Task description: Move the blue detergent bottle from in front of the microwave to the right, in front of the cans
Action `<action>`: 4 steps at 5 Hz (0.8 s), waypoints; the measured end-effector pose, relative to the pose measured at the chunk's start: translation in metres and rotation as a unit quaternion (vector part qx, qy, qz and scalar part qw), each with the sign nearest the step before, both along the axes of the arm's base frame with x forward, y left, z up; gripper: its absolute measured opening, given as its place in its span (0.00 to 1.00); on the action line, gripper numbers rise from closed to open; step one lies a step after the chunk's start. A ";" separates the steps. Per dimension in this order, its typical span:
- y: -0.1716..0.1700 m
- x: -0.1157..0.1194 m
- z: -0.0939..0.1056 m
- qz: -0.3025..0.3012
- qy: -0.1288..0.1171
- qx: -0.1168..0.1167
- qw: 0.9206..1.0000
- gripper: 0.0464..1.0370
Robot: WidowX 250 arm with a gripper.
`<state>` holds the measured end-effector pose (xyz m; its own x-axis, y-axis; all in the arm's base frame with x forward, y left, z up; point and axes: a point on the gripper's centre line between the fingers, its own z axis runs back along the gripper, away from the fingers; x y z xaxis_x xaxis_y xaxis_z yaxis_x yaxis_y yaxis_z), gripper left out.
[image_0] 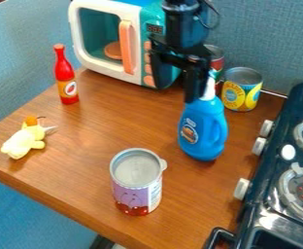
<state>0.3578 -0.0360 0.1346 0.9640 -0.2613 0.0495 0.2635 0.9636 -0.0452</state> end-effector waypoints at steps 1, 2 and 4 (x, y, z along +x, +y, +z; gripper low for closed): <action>0.032 -0.012 -0.005 0.016 0.026 0.025 0.999 0.96; 0.071 -0.019 -0.008 0.052 0.040 0.034 0.997 0.96; 0.148 -0.005 0.005 0.097 0.026 0.027 0.995 0.96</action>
